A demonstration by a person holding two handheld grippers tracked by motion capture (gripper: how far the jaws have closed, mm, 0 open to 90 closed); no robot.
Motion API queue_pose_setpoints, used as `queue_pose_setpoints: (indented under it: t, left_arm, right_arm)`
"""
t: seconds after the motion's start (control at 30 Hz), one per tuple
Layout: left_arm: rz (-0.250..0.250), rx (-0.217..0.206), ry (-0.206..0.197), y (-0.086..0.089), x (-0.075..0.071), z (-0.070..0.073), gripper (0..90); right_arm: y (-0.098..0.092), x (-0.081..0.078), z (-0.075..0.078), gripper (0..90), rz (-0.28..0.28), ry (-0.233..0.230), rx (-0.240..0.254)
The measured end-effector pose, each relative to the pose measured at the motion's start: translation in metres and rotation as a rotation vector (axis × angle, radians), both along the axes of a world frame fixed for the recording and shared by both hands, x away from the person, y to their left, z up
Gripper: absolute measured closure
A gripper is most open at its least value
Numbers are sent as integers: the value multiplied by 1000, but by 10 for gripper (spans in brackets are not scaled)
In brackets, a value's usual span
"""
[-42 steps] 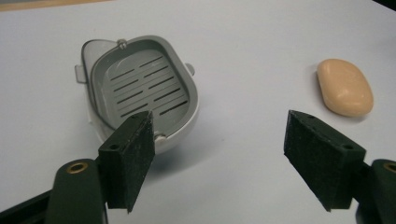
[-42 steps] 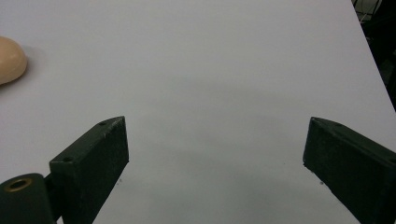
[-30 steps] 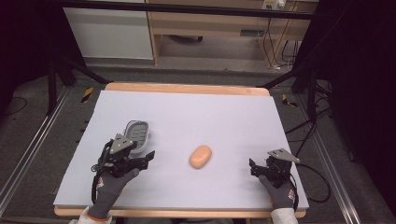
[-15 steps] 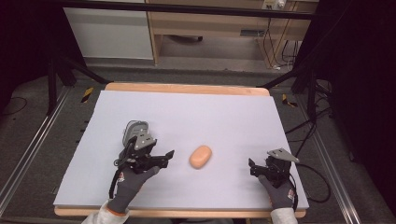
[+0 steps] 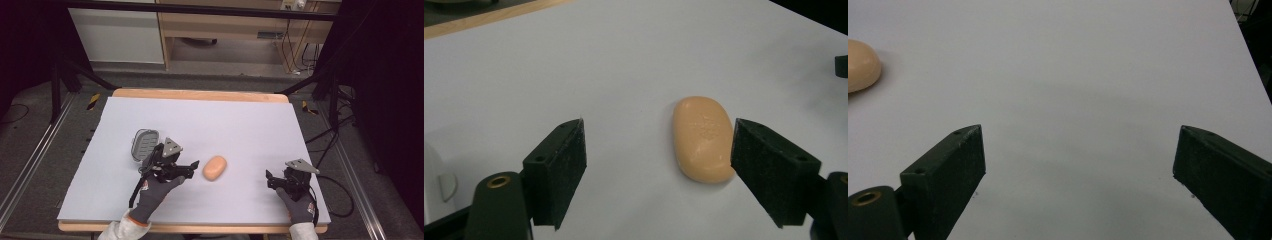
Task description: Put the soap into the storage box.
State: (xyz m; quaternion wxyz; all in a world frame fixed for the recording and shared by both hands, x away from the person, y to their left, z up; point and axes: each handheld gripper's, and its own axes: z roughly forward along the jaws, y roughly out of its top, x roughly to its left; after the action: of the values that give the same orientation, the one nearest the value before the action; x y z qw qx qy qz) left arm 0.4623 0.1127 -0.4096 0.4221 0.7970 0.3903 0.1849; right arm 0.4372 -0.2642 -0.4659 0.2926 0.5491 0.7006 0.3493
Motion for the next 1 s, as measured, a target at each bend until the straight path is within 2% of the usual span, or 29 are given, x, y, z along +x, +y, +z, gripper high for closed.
queue_pose_setpoints:
  t: [0.3, 1.0]
  left_arm:
    - [-16, 15, 21, -19, 8, -9, 213]
    - [-57, 60, 53, -52, 18, -22, 202]
  right_arm:
    - [0, 0, 0, 68, 3, 3, 2]
    - [1, 1, 0, 68, 6, 9, 3]
